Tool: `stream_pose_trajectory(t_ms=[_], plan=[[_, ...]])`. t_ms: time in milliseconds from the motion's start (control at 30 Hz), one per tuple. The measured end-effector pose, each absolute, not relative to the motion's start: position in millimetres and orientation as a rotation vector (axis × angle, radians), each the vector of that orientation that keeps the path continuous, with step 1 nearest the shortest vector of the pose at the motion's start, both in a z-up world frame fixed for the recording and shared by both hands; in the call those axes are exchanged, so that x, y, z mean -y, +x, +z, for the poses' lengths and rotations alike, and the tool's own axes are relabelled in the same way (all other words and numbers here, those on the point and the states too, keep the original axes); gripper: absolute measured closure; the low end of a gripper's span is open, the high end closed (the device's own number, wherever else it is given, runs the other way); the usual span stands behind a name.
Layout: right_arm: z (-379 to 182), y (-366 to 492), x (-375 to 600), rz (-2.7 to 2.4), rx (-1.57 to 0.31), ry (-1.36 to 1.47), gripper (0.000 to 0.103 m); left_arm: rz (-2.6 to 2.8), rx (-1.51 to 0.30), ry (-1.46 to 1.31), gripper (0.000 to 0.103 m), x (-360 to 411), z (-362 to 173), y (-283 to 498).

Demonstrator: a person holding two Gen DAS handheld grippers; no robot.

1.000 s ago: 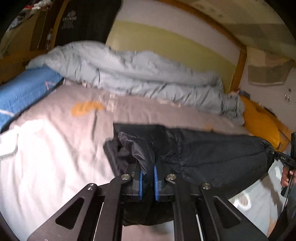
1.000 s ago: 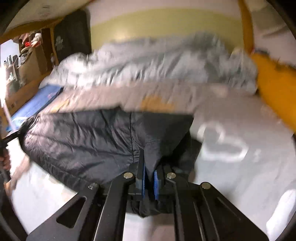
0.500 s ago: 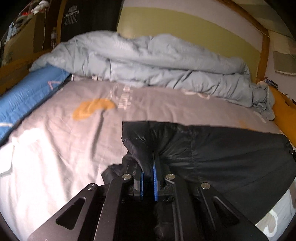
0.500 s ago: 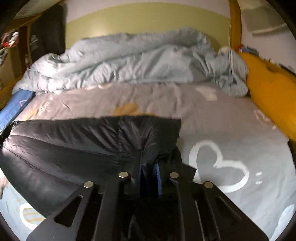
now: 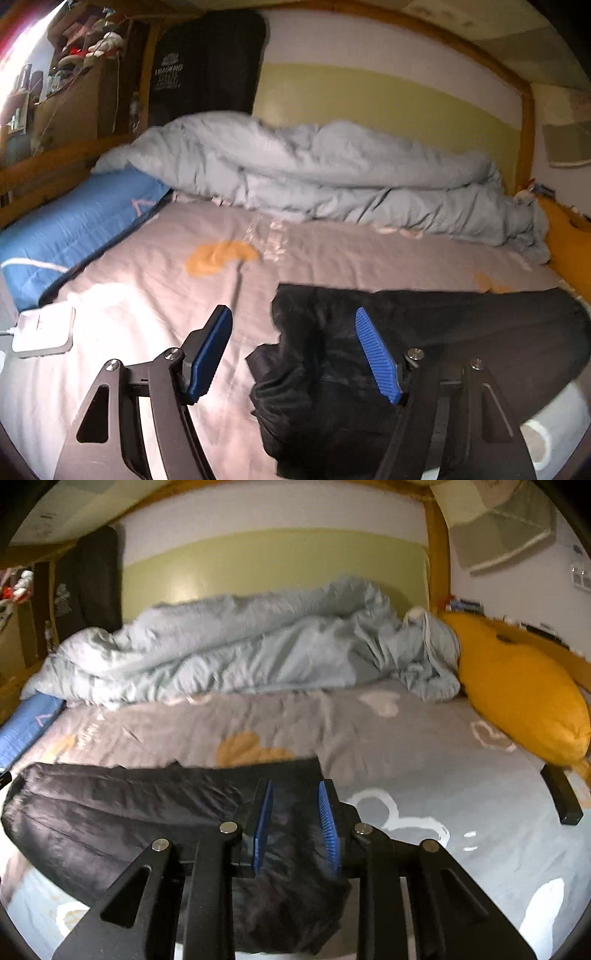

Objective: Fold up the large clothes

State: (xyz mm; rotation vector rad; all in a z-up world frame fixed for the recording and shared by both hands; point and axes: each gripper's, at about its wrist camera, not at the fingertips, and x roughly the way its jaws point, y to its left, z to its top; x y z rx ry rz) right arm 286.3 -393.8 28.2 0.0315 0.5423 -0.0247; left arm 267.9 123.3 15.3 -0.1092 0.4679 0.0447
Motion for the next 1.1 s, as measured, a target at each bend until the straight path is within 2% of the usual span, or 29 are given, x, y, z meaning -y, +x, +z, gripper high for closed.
stream_pose_trajectory(t_ms=[100, 167, 300, 500, 600, 767, 867, 900, 1100], plan=[[47, 272, 380, 0.027, -0.497, 0.043, 0.079, 0.008, -0.433, -0.094, 0.033, -112, 31, 253], [56, 264, 368, 0.077, -0.484, 0.051, 0.079, -0.047, -0.416, -0.078, 0.038, -97, 40, 241], [67, 250, 345, 0.170, -0.490, 0.044, 0.079, -0.191, -0.412, -0.079, 0.065, -55, 53, 224], [67, 241, 325, 0.230, -0.528, 0.040, 0.077, -0.333, -0.470, -0.119, 0.071, 11, 46, 224], [52, 250, 327, 0.244, -0.592, 0.075, 0.077, -0.428, -0.541, -0.091, 0.093, 50, 27, 232], [24, 264, 333, 0.227, -0.675, 0.113, 0.080, -0.457, -0.626, -0.061, 0.095, 97, -13, 246], [16, 267, 331, 0.254, -0.702, 0.107, 0.094, -0.488, -0.733, -0.133, 0.095, 104, -39, 273], [14, 268, 329, 0.274, -0.711, 0.102, 0.103, -0.500, -0.768, -0.133, 0.095, 107, -49, 283], [5, 267, 302, 0.375, -0.755, 0.061, 0.103, -0.522, -0.833, -0.228, 0.099, 94, -83, 305]])
